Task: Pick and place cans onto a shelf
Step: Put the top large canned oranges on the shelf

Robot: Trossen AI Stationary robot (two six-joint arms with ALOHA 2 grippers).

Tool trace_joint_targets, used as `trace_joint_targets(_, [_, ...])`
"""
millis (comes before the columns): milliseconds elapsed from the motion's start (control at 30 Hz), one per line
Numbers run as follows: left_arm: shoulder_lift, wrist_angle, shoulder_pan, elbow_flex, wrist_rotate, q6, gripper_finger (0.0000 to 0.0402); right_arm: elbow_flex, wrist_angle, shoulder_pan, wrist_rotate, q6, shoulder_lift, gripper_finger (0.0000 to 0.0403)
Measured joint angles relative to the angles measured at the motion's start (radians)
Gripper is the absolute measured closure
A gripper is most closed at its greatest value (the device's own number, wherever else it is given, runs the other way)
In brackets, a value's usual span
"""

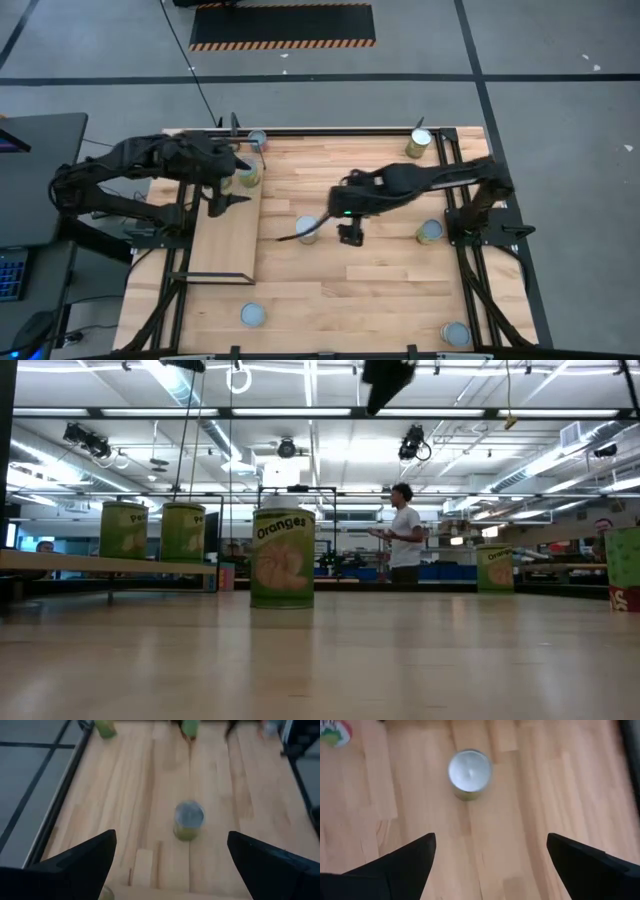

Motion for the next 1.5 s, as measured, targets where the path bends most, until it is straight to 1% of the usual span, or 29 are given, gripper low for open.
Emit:
trace_joint_targets(100, [0.065,0.010,-0.018,0.000,0.001,0.060,0.0013,-0.092,0.006,0.023,0.071,0.096,-0.098,0.0014])
trace_joint_targets(167, [0.125,0.060,-0.024,0.000,0.002,0.116,0.0013,-0.157,0.010,0.035,0.113,0.164,-0.156,0.0014])
trace_joint_targets(267, [0.220,0.126,-0.037,0.000,0.000,0.173,0.0013,-0.250,0.033,0.053,0.151,0.259,-0.233,0.0014])
trace_joint_targets(333, [0.285,0.197,-0.050,0.000,-0.001,0.216,0.0013,-0.304,0.045,0.069,0.160,0.311,-0.275,0.0014])
trace_joint_targets(433, [0.377,0.253,-0.080,0.000,0.005,0.289,0.0013,-0.371,0.049,0.092,0.161,0.375,-0.325,0.0014])
trace_joint_targets(500, [0.433,0.248,-0.104,0.000,0.014,0.402,0.0013,-0.408,0.048,0.108,0.161,0.406,-0.352,0.0014])
trace_joint_targets(567, [0.484,0.242,-0.124,0.000,0.047,0.514,0.0013,-0.443,0.043,0.124,0.160,0.430,-0.376,0.0014])
trace_joint_targets(633, [0.532,0.232,-0.140,0.000,0.078,0.582,0.0013,-0.469,0.043,0.136,0.160,0.451,-0.396,0.0014])
trace_joint_targets(700, [0.578,0.238,-0.154,0.000,0.083,0.624,0.0013,-0.490,0.041,0.147,0.160,0.460,-0.413,0.0014])
trace_joint_targets(833, [0.647,0.248,-0.169,0.000,0.038,0.697,0.0013,-0.524,0.045,0.155,0.157,0.460,-0.438,0.0014])
trace_joint_targets(933, [0.686,0.249,-0.177,0.000,0.032,0.769,0.0013,-0.537,0.041,0.155,0.156,0.439,-0.447,0.0014])
trace_joint_targets(1133, [0.729,0.271,-0.175,0.000,-0.056,0.972,0.0013,-0.537,0.045,0.133,0.158,0.390,-0.447,0.0014])
trace_joint_targets(1300, [0.741,0.275,-0.165,0.001,-0.048,1.122,0.0013,-0.537,0.047,0.119,0.160,0.383,-0.447,0.0014])
trace_joint_targets(1400, [0.757,0.251,-0.147,0.000,0.009,1.180,0.0013,-0.537,0.052,0.119,0.160,0.383,-0.447,0.0014])
trace_joint_targets(1500, [0.778,0.265,-0.125,0.000,0.048,1.242,0.0013,-0.537,0.057,0.119,0.160,0.383,-0.447,0.0014])
